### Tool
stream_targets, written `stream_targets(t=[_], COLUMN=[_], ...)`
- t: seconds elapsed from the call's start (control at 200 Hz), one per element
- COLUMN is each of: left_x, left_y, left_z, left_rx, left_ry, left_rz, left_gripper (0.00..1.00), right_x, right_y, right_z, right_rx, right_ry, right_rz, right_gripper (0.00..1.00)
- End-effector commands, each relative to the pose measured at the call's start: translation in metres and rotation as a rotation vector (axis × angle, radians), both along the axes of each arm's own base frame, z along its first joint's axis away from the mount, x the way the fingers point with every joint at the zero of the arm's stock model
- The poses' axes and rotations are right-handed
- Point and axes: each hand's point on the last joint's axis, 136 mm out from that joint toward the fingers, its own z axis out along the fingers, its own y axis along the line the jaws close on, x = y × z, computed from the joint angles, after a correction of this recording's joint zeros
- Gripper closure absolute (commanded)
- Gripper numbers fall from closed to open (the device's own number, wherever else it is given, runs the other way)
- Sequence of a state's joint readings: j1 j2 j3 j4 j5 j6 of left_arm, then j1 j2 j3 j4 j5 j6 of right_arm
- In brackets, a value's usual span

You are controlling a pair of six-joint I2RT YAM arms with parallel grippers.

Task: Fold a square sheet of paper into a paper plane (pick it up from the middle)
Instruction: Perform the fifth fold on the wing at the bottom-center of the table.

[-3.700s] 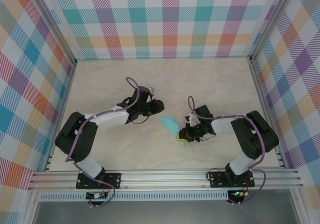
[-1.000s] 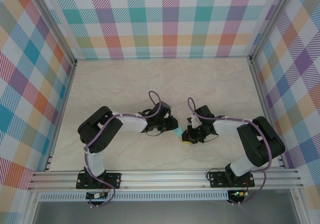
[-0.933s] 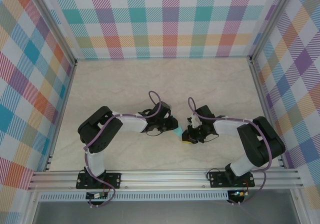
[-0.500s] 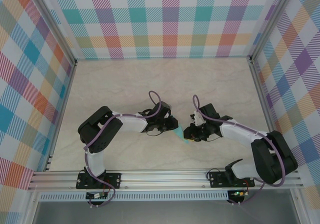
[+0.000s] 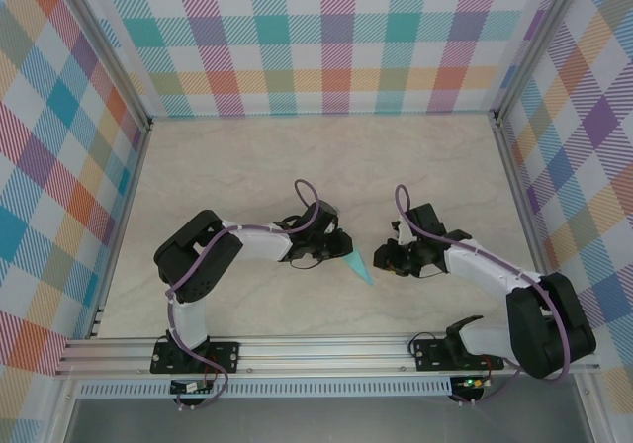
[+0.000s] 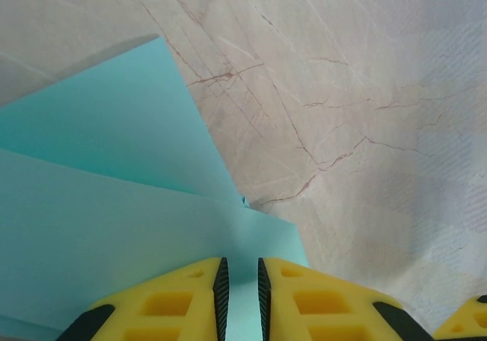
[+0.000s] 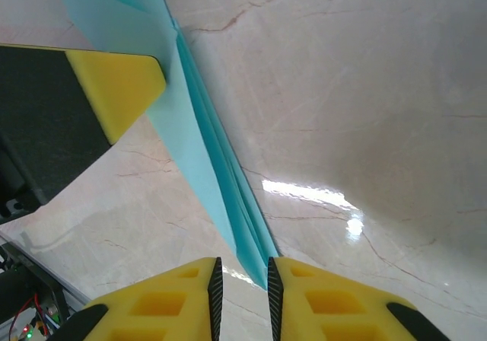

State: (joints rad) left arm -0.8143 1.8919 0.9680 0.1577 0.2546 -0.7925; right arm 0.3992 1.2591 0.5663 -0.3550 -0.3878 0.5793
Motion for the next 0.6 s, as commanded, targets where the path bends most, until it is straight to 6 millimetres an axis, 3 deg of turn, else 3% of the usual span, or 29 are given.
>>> stream_targets(t=[0.0, 0.595], left_x=[-0.012, -0.01], left_y=[0.013, 0.012], left_z=[-0.03, -0.02], left_rx=[0.095, 0.081], left_ry=[0.064, 0.049], left_rz=[-0.012, -0.01], left_gripper=[0.79, 0.77], right_x=[-0.003, -0.001], right_y=[-0.003, 0.001], right_z=[-0.002, -0.006], right_rx=[-0.001, 0.009], right_ry=[0.011, 0.023], right_rz=[-0.011, 0.0], right_gripper=[0.74, 0.69])
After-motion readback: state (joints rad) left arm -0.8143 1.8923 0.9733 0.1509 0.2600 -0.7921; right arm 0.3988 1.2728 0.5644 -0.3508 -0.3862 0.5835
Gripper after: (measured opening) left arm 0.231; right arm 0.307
